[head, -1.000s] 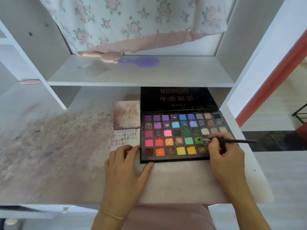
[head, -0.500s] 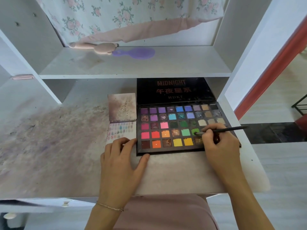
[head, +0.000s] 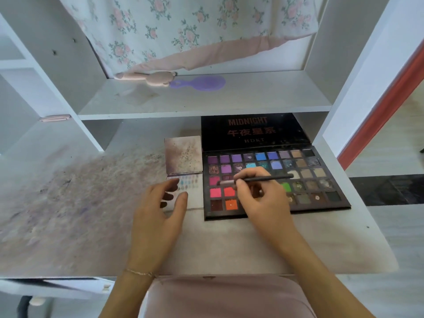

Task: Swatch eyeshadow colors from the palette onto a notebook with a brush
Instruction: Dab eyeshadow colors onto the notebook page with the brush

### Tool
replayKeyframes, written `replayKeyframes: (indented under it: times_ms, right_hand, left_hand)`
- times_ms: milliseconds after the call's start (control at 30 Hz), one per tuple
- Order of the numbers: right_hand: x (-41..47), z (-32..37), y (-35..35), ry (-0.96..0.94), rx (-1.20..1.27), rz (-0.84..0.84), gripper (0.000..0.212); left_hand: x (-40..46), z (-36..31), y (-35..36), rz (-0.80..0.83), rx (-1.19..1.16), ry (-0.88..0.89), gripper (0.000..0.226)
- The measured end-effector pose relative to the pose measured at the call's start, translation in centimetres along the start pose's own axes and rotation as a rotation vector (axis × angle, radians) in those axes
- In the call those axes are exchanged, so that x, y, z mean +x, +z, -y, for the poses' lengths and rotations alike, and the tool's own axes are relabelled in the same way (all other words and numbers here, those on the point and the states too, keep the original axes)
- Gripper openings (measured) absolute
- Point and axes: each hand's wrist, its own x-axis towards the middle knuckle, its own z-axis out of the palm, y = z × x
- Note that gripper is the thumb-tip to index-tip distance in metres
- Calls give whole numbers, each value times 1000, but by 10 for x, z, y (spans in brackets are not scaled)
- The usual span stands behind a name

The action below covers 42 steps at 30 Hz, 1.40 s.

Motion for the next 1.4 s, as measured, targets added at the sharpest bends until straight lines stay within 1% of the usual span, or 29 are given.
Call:
replayKeyframes:
  times_ms: [100, 167, 267, 367, 467, 567, 900, 1100, 1267, 1400]
  right_hand:
    - [8, 6, 22, -7, 4, 74, 27]
    - [14, 8, 33, -4, 7, 114, 26]
    - [20, 8, 45, 35, 0, 130, 22]
    - [19, 3, 49, 43, -55, 121, 18]
    - [19, 0, 47, 44, -64, 98, 16]
    - [20, 0, 47, 67, -65, 102, 17]
    - [20, -1, 50, 86, -116, 129, 14]
    - [21, -3, 51, 106, -195, 183, 11]
    - [22, -2, 51, 107, -186, 195, 15]
    - [22, -2, 51, 94, -193, 187, 16]
  left_hand:
    - [33, 12, -9, 21, 42, -19, 20]
    - [57, 21, -10, 2, 41, -32, 22]
    - [86, 29, -7, -30, 2, -39, 26]
    - [104, 35, 1, -1, -66, -90, 29]
    - [107, 44, 9, 53, -66, -100, 23]
    - [105, 50, 12, 57, -78, -85, 5]
    - [107, 54, 13, 49, -28, -95, 7]
    - [107, 54, 13, 65, 7, -92, 8]
    - [107, 55, 14, 76, 52, -87, 6]
    - [108, 54, 14, 80, 73, -87, 9]
